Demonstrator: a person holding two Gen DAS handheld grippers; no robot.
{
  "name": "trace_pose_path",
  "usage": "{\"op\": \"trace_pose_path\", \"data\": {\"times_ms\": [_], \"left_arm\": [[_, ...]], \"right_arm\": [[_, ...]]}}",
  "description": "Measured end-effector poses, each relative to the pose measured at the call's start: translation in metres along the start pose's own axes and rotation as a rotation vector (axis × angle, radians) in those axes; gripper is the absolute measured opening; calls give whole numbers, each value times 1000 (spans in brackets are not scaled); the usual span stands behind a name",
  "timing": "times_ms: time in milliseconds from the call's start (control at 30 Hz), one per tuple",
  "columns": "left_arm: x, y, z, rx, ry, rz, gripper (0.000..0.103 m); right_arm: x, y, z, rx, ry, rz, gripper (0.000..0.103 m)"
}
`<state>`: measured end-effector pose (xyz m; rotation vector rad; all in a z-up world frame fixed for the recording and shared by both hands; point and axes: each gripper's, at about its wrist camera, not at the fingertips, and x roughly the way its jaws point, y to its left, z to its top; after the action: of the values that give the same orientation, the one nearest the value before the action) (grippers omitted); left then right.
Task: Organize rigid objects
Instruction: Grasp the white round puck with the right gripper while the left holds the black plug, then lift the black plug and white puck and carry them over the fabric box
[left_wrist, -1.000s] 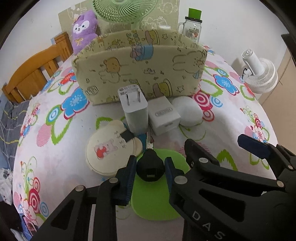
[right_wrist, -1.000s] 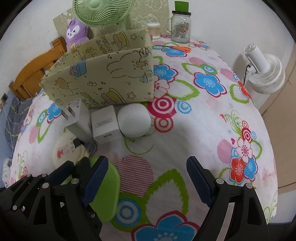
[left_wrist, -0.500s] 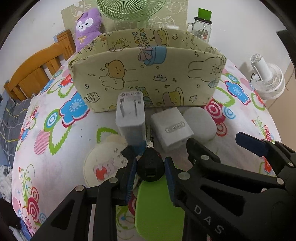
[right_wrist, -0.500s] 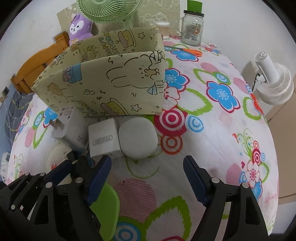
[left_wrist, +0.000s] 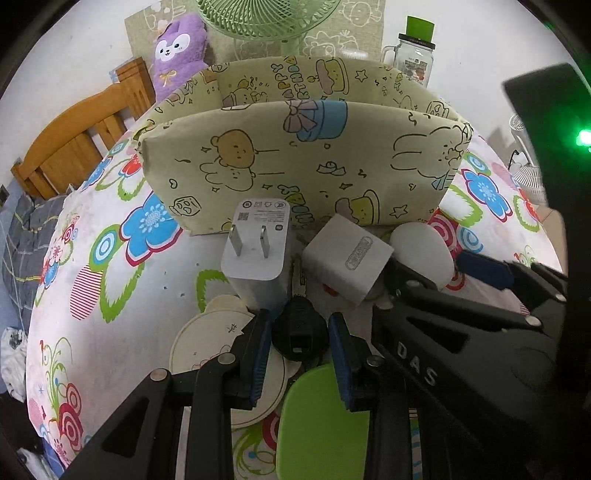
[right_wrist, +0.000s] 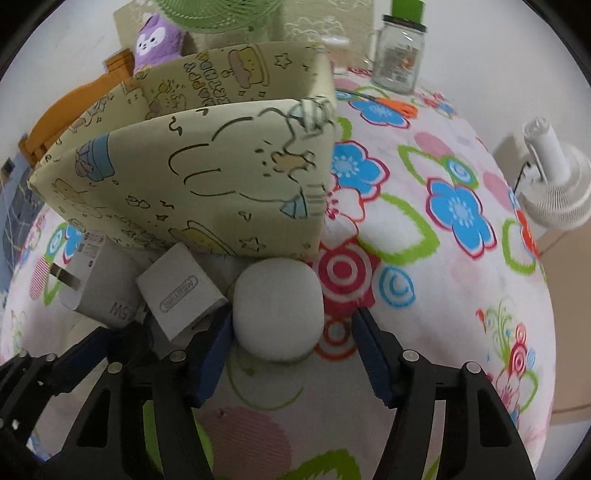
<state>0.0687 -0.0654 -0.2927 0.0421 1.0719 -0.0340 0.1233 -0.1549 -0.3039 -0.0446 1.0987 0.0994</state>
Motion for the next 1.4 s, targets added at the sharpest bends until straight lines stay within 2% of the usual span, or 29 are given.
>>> {"op": "trace_pose_path", "data": {"times_ms": [100,133,600,1000,1400], "left_arm": [[0,1,1,-5,5,-1,31],[0,1,2,-4,6,-1,31],[-4,1,-3,12,15,3,31],[-26,2,-17,7,4,-5,31],[-62,2,-8,11,-51,-12,31]], "right_arm": [[1,1,2,-13,-5,0,62],[1,2,3,-22,-8,-2,51],[-13,-1,-11,41,27,19,50],[-47,9,-27,53,-10,40,51],[-91,10,-23,73,-73,28,51]]}}
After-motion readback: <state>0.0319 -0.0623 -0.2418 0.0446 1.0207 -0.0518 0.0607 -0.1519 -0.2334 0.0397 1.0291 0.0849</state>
